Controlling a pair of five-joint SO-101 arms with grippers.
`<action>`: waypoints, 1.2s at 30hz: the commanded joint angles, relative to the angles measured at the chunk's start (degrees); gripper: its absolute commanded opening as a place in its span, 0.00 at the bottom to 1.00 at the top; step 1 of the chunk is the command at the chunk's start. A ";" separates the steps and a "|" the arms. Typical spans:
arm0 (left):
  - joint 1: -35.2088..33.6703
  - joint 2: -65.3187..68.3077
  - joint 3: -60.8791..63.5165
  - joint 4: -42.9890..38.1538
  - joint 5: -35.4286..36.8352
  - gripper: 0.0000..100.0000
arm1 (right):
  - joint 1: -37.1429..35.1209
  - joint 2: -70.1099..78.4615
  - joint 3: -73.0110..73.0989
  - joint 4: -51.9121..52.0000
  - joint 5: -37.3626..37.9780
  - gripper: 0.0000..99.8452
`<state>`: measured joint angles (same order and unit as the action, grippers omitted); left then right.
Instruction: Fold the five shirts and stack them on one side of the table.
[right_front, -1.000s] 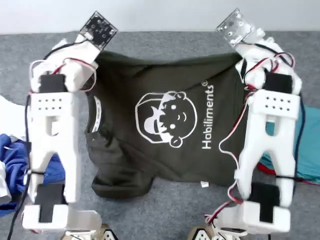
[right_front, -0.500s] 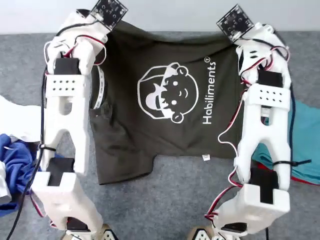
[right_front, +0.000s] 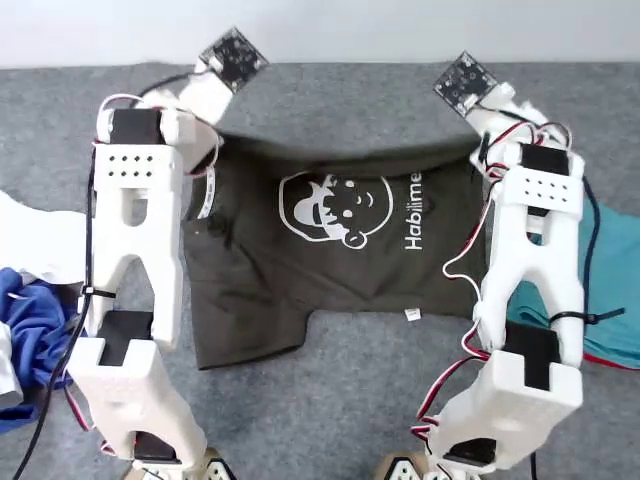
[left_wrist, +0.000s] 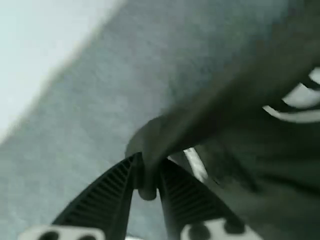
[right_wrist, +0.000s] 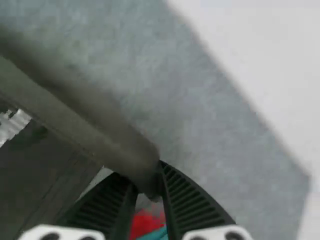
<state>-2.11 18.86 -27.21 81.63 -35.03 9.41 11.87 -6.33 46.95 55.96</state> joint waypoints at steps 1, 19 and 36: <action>0.62 -0.88 -2.86 9.49 0.09 0.02 | 1.10 -4.18 -0.79 7.69 0.62 0.01; -2.02 -17.05 31.34 18.64 -3.08 0.01 | 1.54 -7.43 -0.26 43.47 4.31 0.01; -5.98 -16.79 42.68 18.90 -8.35 0.02 | 3.74 -7.43 8.97 38.81 4.66 0.01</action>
<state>-8.35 4.79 15.43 98.86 -42.68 12.04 7.38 2.99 86.86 60.00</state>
